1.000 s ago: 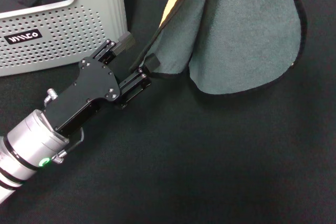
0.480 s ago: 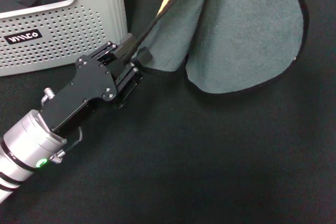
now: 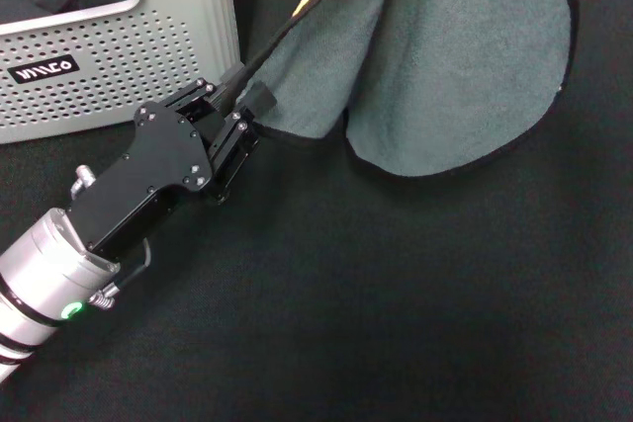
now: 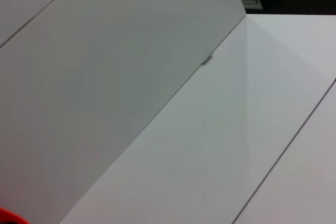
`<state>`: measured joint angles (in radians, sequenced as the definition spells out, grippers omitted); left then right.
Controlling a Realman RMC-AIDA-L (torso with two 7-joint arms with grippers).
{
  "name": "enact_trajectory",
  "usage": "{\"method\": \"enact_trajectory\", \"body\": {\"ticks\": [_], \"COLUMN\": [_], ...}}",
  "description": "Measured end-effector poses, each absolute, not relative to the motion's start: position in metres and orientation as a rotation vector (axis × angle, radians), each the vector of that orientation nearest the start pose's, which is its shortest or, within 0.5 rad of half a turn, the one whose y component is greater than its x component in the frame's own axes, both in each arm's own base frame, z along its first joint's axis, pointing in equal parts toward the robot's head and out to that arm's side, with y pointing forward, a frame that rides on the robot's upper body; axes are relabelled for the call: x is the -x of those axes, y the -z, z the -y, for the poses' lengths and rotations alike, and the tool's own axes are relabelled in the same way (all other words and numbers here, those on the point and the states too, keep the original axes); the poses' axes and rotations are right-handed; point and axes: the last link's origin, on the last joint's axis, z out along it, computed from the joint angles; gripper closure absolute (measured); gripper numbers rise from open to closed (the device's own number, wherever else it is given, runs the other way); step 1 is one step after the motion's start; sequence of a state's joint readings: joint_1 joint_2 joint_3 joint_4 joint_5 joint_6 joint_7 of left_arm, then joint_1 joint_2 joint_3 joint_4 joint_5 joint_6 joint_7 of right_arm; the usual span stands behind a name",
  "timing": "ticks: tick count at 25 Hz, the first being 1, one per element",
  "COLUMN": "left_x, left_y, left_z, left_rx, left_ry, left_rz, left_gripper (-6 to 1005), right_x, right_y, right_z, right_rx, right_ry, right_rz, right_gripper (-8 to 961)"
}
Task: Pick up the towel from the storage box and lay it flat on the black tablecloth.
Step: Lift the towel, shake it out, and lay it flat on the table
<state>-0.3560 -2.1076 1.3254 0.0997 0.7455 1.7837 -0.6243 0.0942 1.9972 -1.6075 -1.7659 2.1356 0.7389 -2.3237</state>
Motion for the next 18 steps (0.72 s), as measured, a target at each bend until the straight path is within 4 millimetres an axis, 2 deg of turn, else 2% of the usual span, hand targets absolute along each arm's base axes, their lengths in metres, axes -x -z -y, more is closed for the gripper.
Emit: {"method": "enact_trajectory", "body": {"ticks": [11,17,18], "left_x": [0.2578,0.2556,0.2551], "left_y": [0.0272,0.0309,0.0317], "left_z": [-0.2418,-0.2433,-0.2435], "left_rx": [2.075,2.108,2.116], "left_ry": [1.452,1.445,1.444], "left_rz": [0.310,0.306,0.306], "left_gripper": [742,941,947], "right_x": [-0.0686,-0.0669,-0.0664], "right_y": [-0.0926,-0.0918,-0.0916], "right_z": [-0.3061,-0.3061,-0.3062], "right_rx": [1.934,1.937,1.937], "right_ry": [-0.832,-0.837,-0.839], "right_rz": [0.569,0.577,0.578], "right_gripper": [941,941,941]}}
